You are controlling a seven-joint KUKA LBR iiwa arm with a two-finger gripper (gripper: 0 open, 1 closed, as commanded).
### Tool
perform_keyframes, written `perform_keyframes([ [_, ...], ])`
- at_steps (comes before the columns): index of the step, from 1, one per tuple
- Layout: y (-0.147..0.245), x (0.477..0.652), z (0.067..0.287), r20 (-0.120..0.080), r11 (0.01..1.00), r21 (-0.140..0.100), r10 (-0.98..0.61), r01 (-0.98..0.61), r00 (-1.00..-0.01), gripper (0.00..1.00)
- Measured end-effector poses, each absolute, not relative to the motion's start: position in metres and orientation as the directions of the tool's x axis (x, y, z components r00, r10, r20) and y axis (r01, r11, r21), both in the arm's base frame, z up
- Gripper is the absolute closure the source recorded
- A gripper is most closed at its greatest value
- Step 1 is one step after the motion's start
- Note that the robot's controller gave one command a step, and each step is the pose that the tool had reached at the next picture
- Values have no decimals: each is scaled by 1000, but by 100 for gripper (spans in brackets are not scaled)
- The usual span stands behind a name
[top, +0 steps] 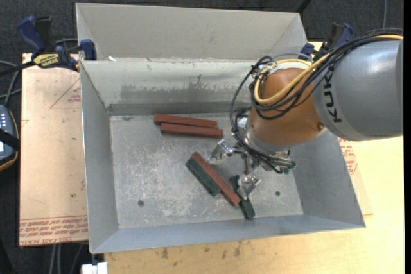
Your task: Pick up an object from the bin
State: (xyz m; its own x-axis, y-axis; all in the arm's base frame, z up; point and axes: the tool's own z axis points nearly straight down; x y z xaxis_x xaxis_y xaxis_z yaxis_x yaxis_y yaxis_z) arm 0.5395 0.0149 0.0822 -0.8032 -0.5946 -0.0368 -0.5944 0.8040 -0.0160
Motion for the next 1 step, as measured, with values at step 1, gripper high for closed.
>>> perform_keyframes([
  [1, 14, 539, 82, -34, 804, -15, -594, -594, -804, 0],
])
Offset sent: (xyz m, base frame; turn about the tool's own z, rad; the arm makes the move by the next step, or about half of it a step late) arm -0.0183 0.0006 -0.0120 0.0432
